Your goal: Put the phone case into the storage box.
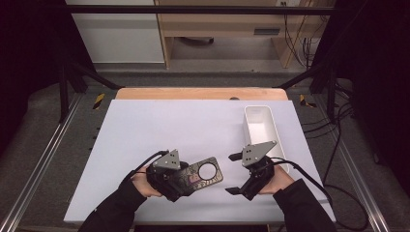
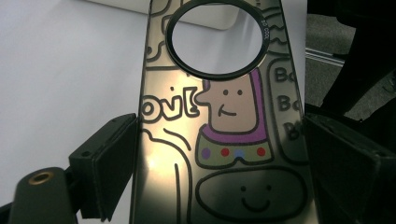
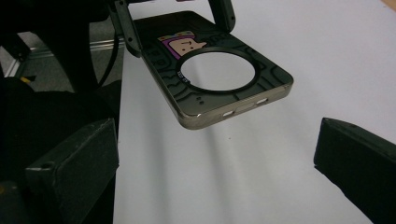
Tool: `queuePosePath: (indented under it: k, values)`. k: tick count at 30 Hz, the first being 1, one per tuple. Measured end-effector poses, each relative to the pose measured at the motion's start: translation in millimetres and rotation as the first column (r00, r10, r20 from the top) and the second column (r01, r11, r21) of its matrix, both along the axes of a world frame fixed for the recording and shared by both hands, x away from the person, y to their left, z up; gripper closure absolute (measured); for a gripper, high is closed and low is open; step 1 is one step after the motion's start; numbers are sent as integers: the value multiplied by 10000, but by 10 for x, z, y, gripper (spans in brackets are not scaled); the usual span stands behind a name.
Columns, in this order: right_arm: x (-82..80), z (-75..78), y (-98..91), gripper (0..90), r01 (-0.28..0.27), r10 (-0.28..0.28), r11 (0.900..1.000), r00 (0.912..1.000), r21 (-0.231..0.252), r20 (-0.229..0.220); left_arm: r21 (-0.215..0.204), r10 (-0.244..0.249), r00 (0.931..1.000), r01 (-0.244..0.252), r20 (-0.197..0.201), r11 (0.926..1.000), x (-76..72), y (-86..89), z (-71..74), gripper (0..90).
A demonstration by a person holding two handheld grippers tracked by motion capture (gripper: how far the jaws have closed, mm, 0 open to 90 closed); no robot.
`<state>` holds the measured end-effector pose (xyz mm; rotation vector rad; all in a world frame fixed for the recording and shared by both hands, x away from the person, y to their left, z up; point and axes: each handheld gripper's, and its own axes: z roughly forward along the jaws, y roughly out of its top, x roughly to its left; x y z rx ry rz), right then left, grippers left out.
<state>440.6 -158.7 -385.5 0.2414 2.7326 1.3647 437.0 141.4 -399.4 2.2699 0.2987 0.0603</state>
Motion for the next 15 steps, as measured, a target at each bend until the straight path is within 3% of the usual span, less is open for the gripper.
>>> queuePosePath:
  k: [5,15]
  values:
    - [1,-22,20,3,-161,160,9998,9998,-74,-106,102,-296,9996,296,-12,9995,-8,-41,7,117]
    - [6,-11,67,4,-503,494,9962,9987,-718,-149,394,-850,9964,849,5,9956,-26,-155,21,117]
